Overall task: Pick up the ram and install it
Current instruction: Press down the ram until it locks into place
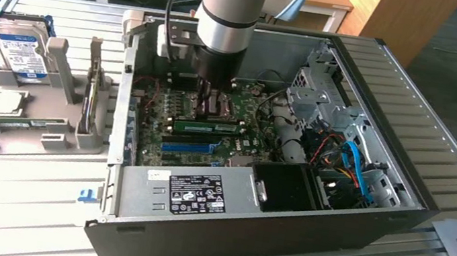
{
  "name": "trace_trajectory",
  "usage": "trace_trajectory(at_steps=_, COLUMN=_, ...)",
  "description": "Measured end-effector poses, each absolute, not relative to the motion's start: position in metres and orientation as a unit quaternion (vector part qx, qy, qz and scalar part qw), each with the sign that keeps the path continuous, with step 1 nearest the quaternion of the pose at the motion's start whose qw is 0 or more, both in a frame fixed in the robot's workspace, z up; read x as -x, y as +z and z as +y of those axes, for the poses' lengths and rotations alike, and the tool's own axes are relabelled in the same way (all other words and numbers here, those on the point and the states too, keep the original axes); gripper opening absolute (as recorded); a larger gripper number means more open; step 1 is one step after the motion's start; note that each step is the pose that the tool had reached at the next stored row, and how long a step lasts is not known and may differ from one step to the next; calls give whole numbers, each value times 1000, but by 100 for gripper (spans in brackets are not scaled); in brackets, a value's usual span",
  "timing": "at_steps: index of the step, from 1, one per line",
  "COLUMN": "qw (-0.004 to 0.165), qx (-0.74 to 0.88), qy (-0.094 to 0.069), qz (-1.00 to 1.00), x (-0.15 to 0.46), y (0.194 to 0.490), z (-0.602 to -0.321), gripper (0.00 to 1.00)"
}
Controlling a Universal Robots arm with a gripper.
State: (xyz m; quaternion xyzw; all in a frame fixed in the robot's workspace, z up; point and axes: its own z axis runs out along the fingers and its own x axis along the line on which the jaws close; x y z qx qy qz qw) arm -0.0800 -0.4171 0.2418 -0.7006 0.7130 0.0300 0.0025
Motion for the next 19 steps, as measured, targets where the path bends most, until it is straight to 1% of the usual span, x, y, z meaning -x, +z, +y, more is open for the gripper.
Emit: trace_trajectory(at_steps=19, qw=3, qx=701, qy=30, qz=713, x=83, y=238, z=-417, gripper=10)
